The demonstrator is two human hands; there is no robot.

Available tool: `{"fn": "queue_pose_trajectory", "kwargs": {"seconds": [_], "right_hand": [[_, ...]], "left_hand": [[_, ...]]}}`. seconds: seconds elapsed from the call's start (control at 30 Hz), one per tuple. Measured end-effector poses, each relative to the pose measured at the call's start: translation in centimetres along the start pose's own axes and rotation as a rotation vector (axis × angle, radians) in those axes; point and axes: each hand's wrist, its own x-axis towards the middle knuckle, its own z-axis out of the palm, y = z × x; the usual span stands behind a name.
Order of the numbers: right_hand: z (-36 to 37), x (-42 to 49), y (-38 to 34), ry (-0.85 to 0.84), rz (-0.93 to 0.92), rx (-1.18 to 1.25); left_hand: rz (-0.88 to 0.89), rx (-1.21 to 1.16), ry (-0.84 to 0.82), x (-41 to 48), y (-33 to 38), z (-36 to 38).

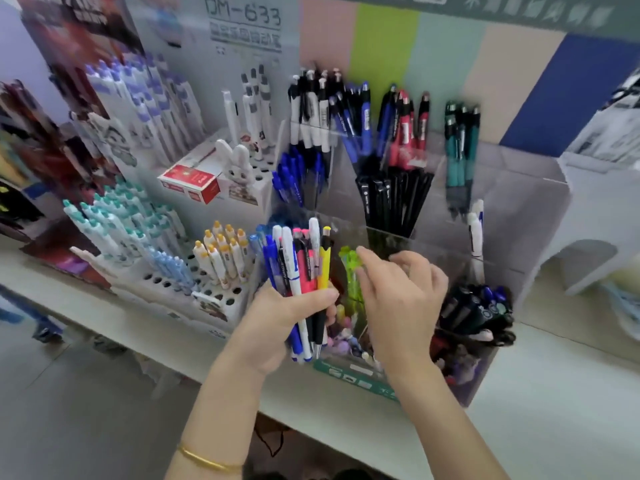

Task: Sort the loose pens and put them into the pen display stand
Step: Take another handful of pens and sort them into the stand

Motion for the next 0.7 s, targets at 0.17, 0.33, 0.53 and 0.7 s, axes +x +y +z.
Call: {"fn": "queue_pose_trajectory", "kwargs": {"seconds": [0.17, 0.33, 0.53, 0.7], "right_hand": [[1.4, -0.4, -1.3, -0.057, 0.030, -0.189], [2.1, 0.0, -2.6, -0.033, 0.191, -0.307], [0.6, 0.1, -4.4, -0.114, 0.259, -0.332], [-2.6, 1.6, -7.3, -0.059, 0.678, 0.444]], "left_hand": [[-0.029, 0.022, -0.214, 2.4, 1.2, -2.4], [-0.106, 0.065, -0.395, 3.6, 2.7, -4.7], [-0.120, 0.197, -0.478, 3.8, 3.5, -6.2], [-0.097, 0.180, -0.491, 3.4, 3.9, -5.5]]}}
